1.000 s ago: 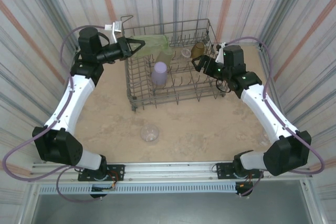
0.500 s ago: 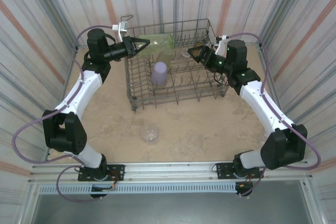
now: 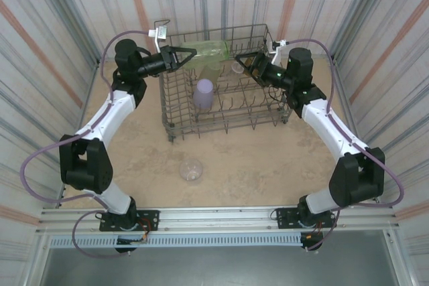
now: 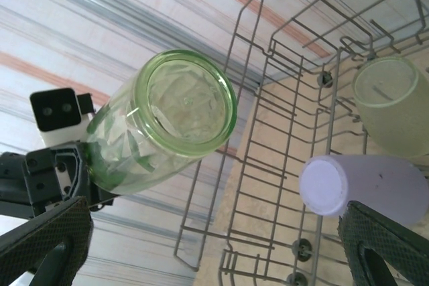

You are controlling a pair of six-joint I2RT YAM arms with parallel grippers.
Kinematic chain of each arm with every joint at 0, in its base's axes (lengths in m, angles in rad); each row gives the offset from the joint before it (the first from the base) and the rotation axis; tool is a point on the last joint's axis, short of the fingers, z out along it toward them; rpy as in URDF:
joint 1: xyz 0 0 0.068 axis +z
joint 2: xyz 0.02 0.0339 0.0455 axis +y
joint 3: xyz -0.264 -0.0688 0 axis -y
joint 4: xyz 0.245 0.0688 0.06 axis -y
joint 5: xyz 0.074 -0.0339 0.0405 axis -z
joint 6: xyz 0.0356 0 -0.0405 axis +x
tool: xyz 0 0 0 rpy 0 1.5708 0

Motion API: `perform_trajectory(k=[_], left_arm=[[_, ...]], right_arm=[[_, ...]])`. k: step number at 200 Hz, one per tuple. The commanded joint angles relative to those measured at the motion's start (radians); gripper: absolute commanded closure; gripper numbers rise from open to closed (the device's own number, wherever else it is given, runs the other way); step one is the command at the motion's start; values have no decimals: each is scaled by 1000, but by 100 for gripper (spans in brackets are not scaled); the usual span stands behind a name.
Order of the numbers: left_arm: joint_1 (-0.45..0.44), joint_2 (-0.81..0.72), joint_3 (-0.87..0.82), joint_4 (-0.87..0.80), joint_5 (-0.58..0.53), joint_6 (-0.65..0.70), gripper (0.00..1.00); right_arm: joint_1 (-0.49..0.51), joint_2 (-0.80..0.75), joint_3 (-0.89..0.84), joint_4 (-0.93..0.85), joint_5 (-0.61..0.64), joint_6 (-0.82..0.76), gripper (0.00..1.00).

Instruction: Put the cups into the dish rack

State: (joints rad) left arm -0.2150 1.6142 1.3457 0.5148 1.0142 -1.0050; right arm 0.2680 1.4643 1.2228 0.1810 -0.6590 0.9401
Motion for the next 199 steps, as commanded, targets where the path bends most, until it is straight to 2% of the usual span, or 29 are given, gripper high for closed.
perform_trajectory(k=[1, 121, 199], left_arm=[[-10, 7, -6, 102, 39, -23, 100], [-50, 74, -22, 238, 83, -89, 100], [-82, 111, -13, 284, 81, -109, 100]], right_arm=[[-2, 24, 1, 78, -33, 48, 1], [31, 132, 69, 263, -83, 184, 1], [47, 166, 99, 261, -96, 203, 1]])
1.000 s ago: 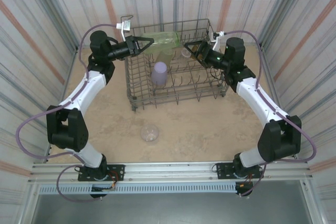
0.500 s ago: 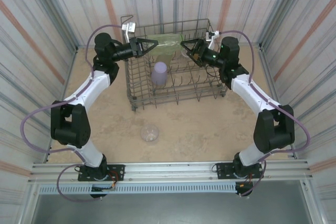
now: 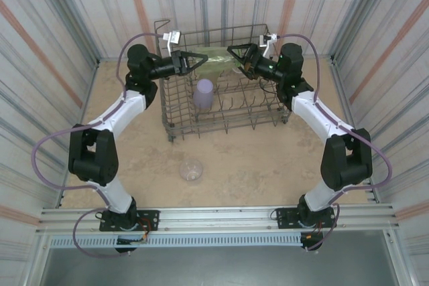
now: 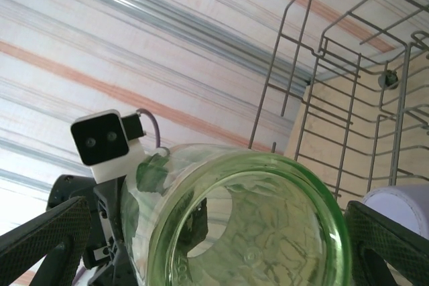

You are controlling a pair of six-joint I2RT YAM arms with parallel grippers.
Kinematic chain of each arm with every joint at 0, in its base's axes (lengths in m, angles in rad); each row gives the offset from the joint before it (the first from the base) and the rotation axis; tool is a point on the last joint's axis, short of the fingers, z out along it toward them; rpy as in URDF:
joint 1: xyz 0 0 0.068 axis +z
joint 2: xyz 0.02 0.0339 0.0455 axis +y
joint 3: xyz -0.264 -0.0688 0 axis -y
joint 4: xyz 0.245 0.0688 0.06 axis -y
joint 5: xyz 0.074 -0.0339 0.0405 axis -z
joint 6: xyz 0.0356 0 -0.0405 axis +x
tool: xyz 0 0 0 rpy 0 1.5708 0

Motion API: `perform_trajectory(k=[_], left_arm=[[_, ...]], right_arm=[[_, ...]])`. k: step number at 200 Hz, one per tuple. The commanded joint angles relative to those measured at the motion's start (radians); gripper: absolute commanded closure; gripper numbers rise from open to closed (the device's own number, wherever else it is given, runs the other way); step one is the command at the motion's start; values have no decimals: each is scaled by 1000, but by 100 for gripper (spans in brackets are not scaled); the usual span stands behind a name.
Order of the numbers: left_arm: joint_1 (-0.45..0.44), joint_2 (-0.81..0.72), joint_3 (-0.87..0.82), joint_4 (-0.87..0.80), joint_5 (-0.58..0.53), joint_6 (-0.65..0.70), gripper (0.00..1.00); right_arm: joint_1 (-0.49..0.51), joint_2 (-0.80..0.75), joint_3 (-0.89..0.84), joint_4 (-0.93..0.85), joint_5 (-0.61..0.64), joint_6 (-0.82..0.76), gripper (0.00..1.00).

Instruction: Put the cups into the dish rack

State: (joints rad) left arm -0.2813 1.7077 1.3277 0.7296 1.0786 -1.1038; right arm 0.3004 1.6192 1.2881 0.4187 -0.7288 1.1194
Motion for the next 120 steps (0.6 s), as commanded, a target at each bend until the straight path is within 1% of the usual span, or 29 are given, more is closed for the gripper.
perform_trajectory(k=[1, 52, 62, 90, 120], left_arm=[[-16, 18, 5, 69, 17, -10, 100], [-19, 38, 24, 83, 1, -22, 100], [-18, 42, 31, 84, 2, -23, 100], [-18, 47, 31, 90, 3, -30, 100], [-18, 53, 27, 95, 14, -41, 100]], right_arm=[[14, 11, 34, 23, -26, 25, 1], [20, -3, 12, 23, -37, 34, 0], [20, -10, 1, 27, -37, 32, 1], [16, -19, -18, 44, -27, 32, 12], [17, -9, -18, 84, -30, 42, 27]])
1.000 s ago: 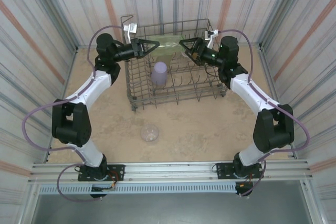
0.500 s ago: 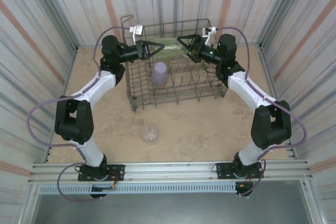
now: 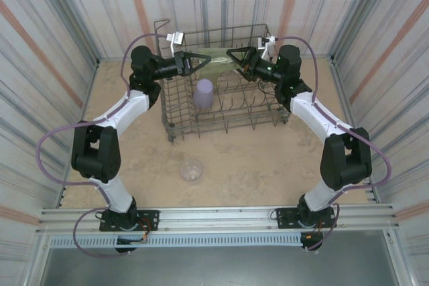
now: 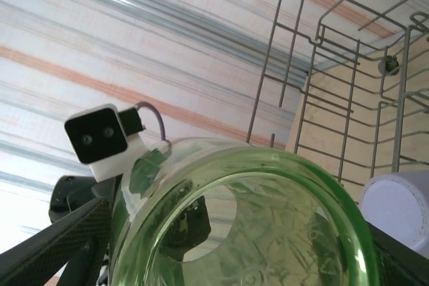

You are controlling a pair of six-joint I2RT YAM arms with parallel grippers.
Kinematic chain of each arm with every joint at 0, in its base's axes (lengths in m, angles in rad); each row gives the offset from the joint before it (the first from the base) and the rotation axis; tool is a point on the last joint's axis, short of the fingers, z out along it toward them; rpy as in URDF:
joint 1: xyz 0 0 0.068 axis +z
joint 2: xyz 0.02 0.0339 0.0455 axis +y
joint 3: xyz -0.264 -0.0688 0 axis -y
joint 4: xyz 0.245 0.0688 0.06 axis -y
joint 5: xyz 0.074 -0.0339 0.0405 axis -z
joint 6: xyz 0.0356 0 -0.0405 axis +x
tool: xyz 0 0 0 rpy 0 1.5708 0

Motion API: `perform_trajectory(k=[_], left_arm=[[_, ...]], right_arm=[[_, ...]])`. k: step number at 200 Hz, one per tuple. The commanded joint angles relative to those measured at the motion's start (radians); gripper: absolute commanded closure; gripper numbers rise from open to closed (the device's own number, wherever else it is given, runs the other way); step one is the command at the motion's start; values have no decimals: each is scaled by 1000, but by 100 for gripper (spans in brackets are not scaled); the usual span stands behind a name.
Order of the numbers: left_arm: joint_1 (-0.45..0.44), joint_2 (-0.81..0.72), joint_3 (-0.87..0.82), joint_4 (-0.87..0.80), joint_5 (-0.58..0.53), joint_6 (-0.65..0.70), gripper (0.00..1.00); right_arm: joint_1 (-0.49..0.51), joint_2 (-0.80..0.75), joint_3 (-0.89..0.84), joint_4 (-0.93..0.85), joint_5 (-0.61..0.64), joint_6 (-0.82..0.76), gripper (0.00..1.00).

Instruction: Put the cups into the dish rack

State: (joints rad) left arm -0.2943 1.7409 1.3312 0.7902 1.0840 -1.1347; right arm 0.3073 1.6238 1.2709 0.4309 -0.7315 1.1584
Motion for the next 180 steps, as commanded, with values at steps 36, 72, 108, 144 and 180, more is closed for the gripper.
perform_trajectory(k=[36, 72, 108, 144, 180], left_arm=[[-5, 17, 16, 26, 17, -8, 85], [-5, -5, 8, -44, 7, 46, 65], [1, -23, 4, -76, -9, 70, 45], [11, -42, 0, -123, -13, 95, 33], [21, -70, -19, -191, -18, 136, 15]], right_arm=[[10, -13, -4, 95, -25, 48, 44], [10, -25, -13, 93, -12, 42, 52], [3, -54, -21, 34, 24, -17, 52], [-9, -75, -31, 6, 54, -31, 52], [-32, -104, -54, -3, 94, -36, 52]])
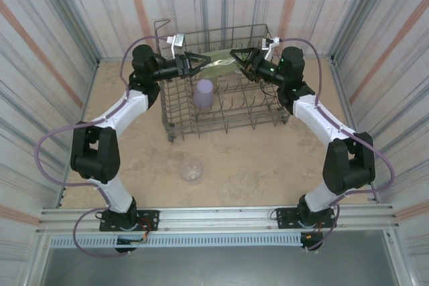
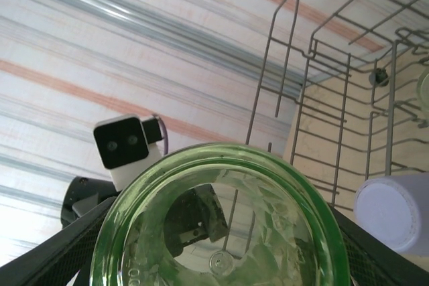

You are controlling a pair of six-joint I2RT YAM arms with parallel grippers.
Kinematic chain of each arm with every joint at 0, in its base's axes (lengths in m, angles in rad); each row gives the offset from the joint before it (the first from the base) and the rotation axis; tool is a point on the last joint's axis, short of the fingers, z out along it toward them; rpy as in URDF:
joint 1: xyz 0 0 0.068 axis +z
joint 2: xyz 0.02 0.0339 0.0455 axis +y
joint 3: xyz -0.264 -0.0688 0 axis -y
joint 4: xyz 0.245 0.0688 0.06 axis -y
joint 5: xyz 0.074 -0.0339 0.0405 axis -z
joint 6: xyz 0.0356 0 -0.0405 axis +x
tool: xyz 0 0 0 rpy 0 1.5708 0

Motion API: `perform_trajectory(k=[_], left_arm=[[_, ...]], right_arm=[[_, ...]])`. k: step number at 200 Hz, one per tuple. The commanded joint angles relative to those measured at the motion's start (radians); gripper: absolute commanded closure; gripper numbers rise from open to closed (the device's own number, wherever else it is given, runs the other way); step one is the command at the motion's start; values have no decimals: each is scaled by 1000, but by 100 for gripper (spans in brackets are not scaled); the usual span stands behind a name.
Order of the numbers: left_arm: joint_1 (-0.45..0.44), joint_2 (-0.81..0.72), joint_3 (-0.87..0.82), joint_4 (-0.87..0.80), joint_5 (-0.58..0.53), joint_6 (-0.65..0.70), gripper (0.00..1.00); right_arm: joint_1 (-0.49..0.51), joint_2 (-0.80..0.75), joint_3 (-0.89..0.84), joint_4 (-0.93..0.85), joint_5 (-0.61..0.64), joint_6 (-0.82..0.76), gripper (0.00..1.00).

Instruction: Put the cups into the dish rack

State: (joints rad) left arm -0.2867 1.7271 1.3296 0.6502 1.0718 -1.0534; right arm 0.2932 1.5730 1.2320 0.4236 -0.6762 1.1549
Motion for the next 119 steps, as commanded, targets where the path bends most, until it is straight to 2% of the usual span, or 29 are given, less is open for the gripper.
perform_trajectory(k=[1, 14, 48, 74, 119], left_arm=[[14, -57, -18, -53, -6, 56, 14], [19, -67, -26, -85, -7, 75, 8], [43, -104, -48, -204, -18, 146, 1], [73, -145, -81, -248, -22, 171, 1], [124, -250, -115, -487, -102, 264, 1]], right_arm=[[-18, -54, -15, 3, 39, -34, 52], [-28, -60, -17, -13, 53, -45, 52], [-49, -90, -8, -95, 99, -105, 52], [-51, -112, 26, -230, 152, -209, 52], [-49, -140, 76, -425, 264, -371, 52]])
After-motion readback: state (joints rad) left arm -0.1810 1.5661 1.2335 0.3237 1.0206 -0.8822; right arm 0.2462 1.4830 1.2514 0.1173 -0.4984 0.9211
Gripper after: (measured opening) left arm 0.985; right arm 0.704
